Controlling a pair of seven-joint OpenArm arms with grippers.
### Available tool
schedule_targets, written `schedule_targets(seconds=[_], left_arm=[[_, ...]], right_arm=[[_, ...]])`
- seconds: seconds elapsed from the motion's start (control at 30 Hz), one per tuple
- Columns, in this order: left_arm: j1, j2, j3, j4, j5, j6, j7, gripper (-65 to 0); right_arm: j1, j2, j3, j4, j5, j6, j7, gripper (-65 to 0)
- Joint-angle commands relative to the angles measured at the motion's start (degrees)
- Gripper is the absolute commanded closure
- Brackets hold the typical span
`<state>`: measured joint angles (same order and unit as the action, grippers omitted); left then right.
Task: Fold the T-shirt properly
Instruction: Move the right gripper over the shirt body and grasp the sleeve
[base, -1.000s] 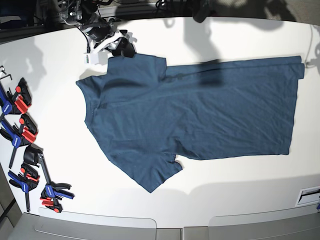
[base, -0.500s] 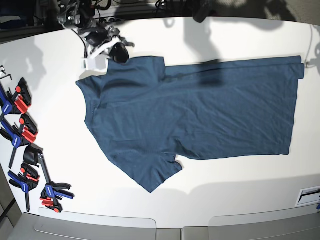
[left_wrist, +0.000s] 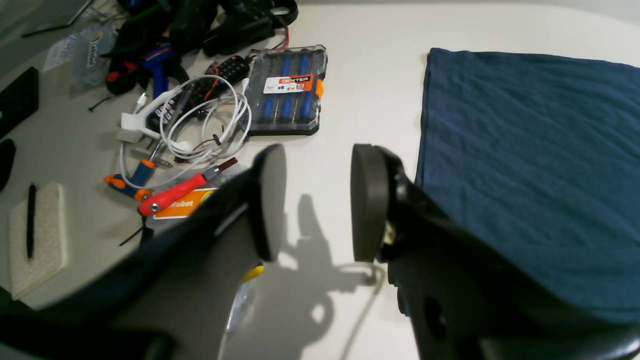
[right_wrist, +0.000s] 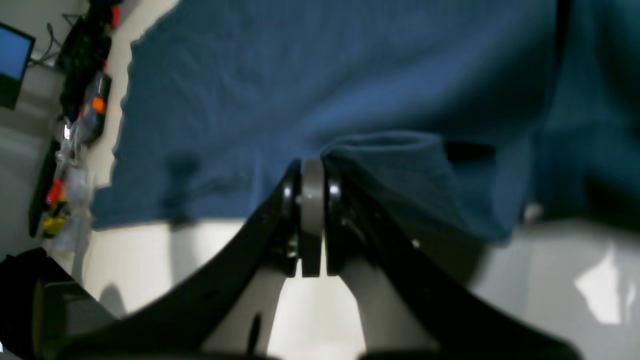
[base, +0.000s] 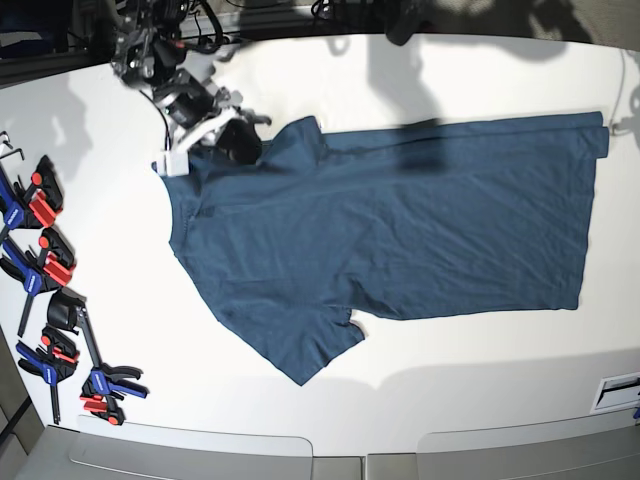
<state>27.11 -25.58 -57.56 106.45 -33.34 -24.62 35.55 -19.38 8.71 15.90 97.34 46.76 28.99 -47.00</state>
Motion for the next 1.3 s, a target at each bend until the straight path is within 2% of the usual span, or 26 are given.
schedule_targets(seconds=[0.0,0.27,0.73,0.97,1.0,1.07,1.13,1.2,1.27], left_arm=[[0.0,-1.2,-0.7,1.0,-0.7,0.0,-1.9,-20.3],[0.0,-1.2,-0.7,1.0,-0.8,0.0,-2.0,-20.3],[0.0,-1.2,-0.7,1.0,-0.8,0.0,-2.0,-20.3],[0.0,-1.2,-0.7,1.0,-0.7,0.0,-2.0,-20.3],[0.0,-1.2,-0.7,1.0,-0.7,0.0,-2.0,-20.3],[0.0,-1.2,-0.7,1.0,-0.8,0.0,-1.9,-20.3],[0.0,-1.2,-0.7,1.0,-0.7,0.0,-1.9,-20.3],[0.0,-1.2,-0.7,1.0,-0.7,0.0,-1.9,-20.3],[0.0,-1.2,-0.7,1.0,-0.8,0.0,-1.9,-20.3]], right_arm=[[1.4,0.4,0.2,0.9,1.2,0.8,1.2,0.0],[9.2,0.3,-3.1,0.9,-7.1,0.8,3.5,0.0],[14.6,0.3,-17.7,-1.3,-29.2,0.0,16.5,0.0],[17.2,0.3,-18.3,-4.1,-30.8,-0.1,21.3,0.0],[17.5,0.3,-18.3,-4.2,-30.8,-0.1,21.3,-1.1],[17.8,0.3,-18.3,-4.2,-30.8,-0.1,21.4,-13.3],[17.8,0.3,-18.3,-4.2,-30.8,-0.1,21.8,-22.1],[17.8,0.3,-18.3,-4.2,-30.8,-0.1,21.7,-25.5],[17.8,0.3,-18.3,-4.2,-30.8,-0.1,21.7,-25.5]])
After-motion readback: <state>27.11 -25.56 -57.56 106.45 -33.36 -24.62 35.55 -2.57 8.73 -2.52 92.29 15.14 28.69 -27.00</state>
